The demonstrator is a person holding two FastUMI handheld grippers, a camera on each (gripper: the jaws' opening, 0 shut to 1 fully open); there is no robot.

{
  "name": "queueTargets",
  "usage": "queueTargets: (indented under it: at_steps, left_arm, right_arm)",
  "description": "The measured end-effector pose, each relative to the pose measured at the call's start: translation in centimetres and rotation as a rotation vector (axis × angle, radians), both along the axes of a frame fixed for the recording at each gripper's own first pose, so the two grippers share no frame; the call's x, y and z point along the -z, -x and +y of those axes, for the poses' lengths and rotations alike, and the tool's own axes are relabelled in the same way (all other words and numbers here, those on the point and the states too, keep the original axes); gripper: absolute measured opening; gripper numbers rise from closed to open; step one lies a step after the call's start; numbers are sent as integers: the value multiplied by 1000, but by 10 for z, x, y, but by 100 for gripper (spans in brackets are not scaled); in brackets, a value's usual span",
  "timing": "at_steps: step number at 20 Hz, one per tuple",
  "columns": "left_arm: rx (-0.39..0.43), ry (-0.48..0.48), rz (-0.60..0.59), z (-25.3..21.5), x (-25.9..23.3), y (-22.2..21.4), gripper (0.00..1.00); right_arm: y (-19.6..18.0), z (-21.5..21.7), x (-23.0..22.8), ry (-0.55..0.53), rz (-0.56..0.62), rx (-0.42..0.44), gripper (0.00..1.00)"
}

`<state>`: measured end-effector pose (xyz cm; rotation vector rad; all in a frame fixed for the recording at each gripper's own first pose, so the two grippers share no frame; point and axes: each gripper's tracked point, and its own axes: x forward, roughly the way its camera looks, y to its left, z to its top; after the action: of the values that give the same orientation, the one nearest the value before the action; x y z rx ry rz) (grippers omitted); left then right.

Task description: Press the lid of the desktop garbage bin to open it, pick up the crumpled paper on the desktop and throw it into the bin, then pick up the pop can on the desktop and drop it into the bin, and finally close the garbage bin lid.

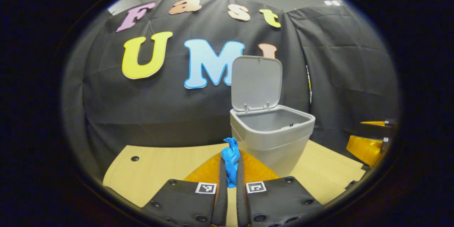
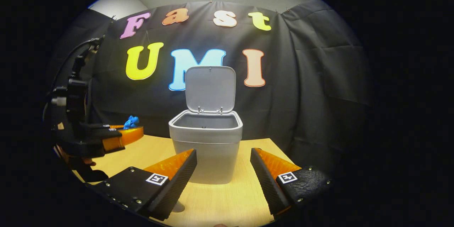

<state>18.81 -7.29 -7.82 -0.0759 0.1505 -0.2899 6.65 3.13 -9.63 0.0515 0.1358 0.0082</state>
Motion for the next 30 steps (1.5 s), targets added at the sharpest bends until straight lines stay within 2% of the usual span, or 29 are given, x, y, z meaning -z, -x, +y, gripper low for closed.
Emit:
queueTargets:
  at_steps: [4,11,12,19,23,24,27,30]
  left_arm:
    - [40,22,-46,-31,-27,-23,16]
    - [93,3,-75,-73,-36,-68,17]
    - [95,-5,-75,-77,-34,-74,24]
    - [98,-70,-47,-95,-15,-109,34]
    - [101,-66,-42,-97,-14,-110,38]
    - [108,-70,-39,-99,-13,-111,49]
    - [120,-63,-38,-99,-14,-109,59]
    - [149,-25,-43,-103,-19,-106,81]
  right_arm:
    - [2,-10,3,-2,2,5,97]
    - [12,-24,10,-7,18,30,97]
    - [13,-27,13,-9,24,36,97]
    - [18,-34,24,-19,55,68,97]
    - [17,-30,23,-19,56,69,97]
    - [17,-29,24,-21,57,69,97]
    - [16,-27,24,-22,57,70,97]
    - [15,-23,23,-15,54,67,97]
